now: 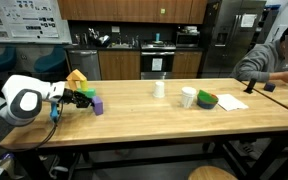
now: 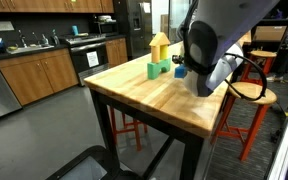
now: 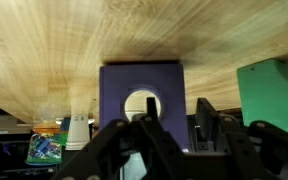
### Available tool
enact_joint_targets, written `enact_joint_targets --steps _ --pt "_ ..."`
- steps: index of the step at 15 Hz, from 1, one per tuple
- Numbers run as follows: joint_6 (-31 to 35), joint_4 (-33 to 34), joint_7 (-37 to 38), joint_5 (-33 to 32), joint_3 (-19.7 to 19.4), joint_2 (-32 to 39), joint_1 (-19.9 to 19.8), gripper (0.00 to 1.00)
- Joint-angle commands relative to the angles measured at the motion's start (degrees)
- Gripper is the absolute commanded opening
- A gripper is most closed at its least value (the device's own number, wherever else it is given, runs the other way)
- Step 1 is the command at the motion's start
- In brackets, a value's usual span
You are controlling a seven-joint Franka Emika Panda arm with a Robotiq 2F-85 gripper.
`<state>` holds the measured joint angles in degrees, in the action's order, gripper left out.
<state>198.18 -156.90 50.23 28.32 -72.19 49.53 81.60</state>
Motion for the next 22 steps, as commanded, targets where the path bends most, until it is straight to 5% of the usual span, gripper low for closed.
enact_joint_targets --steps 1,2,3,4,6,7,10,11,14,22 --pt "0.0 0.0 0.0 0.0 0.0 0.0 0.0 0.46" --pt "0.0 0.0 0.0 0.0 0.0 0.0 0.0 0.46" --pt "0.0 0.0 0.0 0.0 0.0 0.0 0.0 0.21" --pt "0.0 0.0 0.0 0.0 0.0 0.0 0.0 0.45" --pt "-0.1 0.0 0.0 0.0 0.0 0.0 0.0 0.32" --pt "-0.1 0.0 0.0 0.0 0.0 0.0 0.0 0.49" --pt "-0.9 0.1 0.3 0.6 0.0 0.9 0.9 0.53" --pt "-0.3 0.5 -3.1 3.4 1.1 -0.5 -0.2 0.35" --pt "0.0 0.5 -3.2 3.3 1.3 -0.7 -0.5 0.53" --pt "-0.4 0.1 0.0 0.0 0.1 0.1 0.3 0.53"
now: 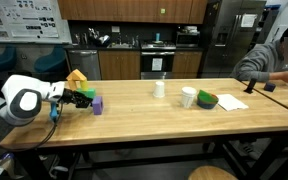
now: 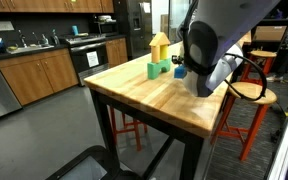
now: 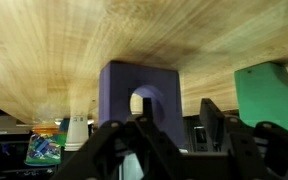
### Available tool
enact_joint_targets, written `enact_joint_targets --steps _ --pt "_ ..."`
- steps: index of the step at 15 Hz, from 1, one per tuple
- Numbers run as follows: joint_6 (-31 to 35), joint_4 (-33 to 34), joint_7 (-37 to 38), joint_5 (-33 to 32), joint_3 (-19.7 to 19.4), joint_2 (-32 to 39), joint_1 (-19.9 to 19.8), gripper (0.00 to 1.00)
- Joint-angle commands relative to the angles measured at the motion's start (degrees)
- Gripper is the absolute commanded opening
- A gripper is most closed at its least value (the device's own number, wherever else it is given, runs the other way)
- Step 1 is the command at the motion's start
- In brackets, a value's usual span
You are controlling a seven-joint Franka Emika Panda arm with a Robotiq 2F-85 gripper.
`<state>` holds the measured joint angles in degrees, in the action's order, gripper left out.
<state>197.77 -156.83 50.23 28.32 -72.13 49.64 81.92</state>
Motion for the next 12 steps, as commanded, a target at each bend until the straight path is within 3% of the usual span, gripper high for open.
enact_joint_targets --steps 1,6,12 --pt "0.0 0.0 0.0 0.0 0.0 0.0 0.0 0.78" --pt "-0.2 0.0 0.0 0.2 0.2 0.6 0.4 0.99" --pt "-0.4 0.0 -0.2 0.2 0.7 1.0 0.9 1.0"
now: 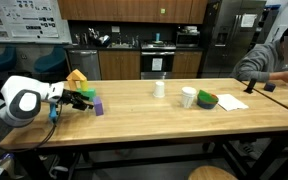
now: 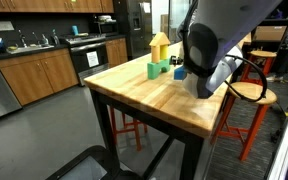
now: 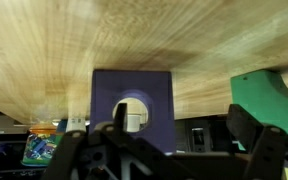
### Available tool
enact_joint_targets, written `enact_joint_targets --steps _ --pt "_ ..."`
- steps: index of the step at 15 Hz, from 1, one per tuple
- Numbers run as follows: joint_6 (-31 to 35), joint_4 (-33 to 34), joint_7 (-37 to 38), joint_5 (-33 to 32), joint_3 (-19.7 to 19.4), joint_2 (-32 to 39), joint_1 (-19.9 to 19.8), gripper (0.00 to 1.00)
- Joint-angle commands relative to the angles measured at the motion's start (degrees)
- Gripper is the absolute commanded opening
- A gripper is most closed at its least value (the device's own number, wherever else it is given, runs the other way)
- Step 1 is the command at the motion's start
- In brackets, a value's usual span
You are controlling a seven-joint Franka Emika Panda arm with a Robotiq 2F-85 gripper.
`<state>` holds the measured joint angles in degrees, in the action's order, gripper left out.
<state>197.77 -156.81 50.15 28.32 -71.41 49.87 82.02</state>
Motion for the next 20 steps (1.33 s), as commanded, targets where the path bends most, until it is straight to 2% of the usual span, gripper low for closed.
enact_joint_targets --steps 1,4,5,14,15,20 --pt "-0.4 -0.1 -0.2 0.1 0.0 0.8 0.9 1.0" --pt "-0.7 -0.3 -0.3 0.2 -0.2 0.8 1.5 1.0" --pt "-0.7 0.2 -3.6 3.9 0.9 0.0 1.0 1.0" --pt "-1.4 -2.7 -10.5 12.2 -0.1 -4.9 2.3 1.0" --pt "-1.9 -3.6 -8.4 10.1 -1.4 -4.6 3.5 1.0" --pt "-3.0 -2.1 -11.3 12.2 -1.6 -4.3 4.3 1.0"
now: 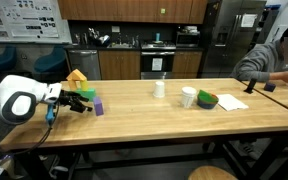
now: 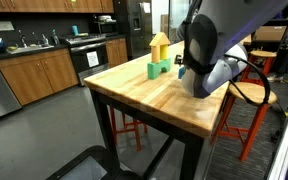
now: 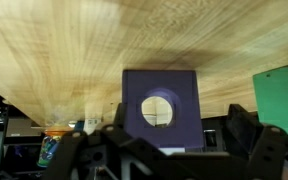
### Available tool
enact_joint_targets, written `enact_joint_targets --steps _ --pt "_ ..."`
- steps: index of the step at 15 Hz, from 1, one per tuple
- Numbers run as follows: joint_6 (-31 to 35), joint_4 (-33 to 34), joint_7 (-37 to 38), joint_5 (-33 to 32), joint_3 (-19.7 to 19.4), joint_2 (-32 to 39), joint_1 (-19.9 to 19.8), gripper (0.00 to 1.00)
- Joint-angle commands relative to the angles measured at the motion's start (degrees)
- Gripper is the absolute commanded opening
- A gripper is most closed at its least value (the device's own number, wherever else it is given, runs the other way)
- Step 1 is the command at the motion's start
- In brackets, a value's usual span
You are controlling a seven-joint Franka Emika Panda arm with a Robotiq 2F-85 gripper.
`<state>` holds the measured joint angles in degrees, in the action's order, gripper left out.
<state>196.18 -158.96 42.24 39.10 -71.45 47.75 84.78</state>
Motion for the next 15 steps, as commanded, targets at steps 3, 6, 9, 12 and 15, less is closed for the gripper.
enact_joint_targets --steps 3,6,9,12,15 --pt "-2.7 0.1 -4.5 2.0 -2.4 -2.3 2.6 1.0" --pt "-4.1 0.0 -5.7 3.5 -3.7 -1.8 4.1 1.0" --pt "-5.1 0.0 -7.4 5.9 -4.7 -1.4 5.5 1.0" --pt "-4.5 -0.3 -9.1 8.9 -5.8 -0.9 7.0 1.0" --pt "-4.2 -0.2 -11.6 11.7 -8.2 -1.6 8.2 1.0"
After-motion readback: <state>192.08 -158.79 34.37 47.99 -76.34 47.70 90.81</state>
